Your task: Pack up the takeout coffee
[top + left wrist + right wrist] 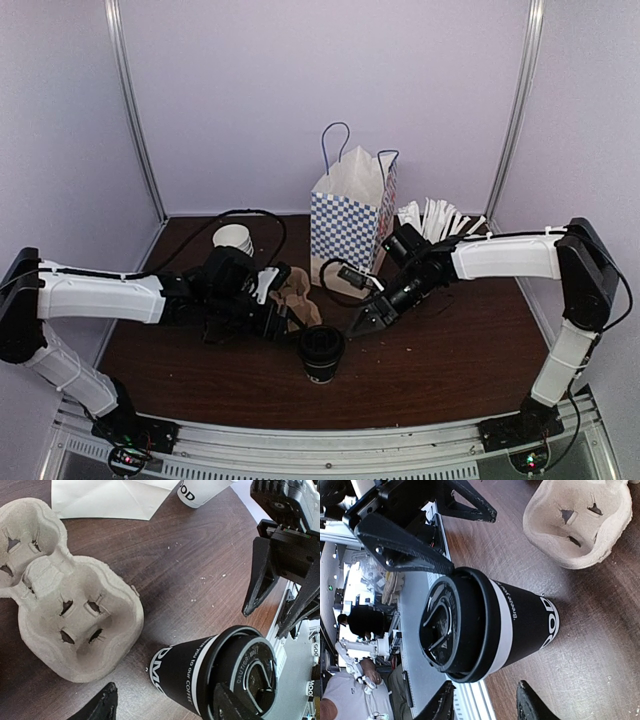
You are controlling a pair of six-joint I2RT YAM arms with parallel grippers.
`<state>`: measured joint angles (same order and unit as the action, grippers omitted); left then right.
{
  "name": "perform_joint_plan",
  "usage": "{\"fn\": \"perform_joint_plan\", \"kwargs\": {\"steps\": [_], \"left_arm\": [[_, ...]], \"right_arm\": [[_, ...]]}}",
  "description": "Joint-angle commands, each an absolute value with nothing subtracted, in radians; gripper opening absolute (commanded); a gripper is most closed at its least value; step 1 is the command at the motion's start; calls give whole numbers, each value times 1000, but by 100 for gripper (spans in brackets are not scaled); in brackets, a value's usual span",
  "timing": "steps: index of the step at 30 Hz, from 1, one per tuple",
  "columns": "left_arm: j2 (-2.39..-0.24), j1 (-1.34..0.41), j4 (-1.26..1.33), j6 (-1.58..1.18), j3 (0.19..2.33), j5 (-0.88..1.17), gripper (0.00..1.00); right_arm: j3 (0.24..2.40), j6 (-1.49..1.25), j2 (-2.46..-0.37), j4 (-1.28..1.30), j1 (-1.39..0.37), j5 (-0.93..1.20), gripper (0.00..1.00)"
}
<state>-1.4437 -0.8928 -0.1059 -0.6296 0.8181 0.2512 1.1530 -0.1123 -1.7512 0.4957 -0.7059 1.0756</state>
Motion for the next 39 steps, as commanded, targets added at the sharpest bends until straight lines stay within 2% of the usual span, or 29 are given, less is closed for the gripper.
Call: {"fn": "perform_joint_plan", "kwargs": {"steps": [1, 11, 18, 25, 29, 33, 39], "left_arm": [[-1465, -891, -64, -609, 853, 277, 66], [-1486, -891, -71, -601, 862, 270, 66], [-1483, -884, -105, -587, 871, 246, 66], [-1304, -881, -276, -571, 900, 157, 68], [-1249, -907, -180, -710, 821, 254, 68], [-1272, -982, -49, -811, 752, 265, 68], [-1350, -1049, -9, -835, 760, 237, 69]], "right_arm": [[1142, -158, -1751, 428, -708, 1074, 42], [1158, -190, -1801, 403, -710, 1125, 40], [1154, -202, -1811, 401, -709, 1125, 34], [1159, -228, -1823, 389, -710, 1125, 29], [1160, -231, -1823, 388, -709, 1127, 28], [1160, -239, -1815, 387, -710, 1128, 27], [1156, -247, -1807, 382, -711, 1126, 27]]}}
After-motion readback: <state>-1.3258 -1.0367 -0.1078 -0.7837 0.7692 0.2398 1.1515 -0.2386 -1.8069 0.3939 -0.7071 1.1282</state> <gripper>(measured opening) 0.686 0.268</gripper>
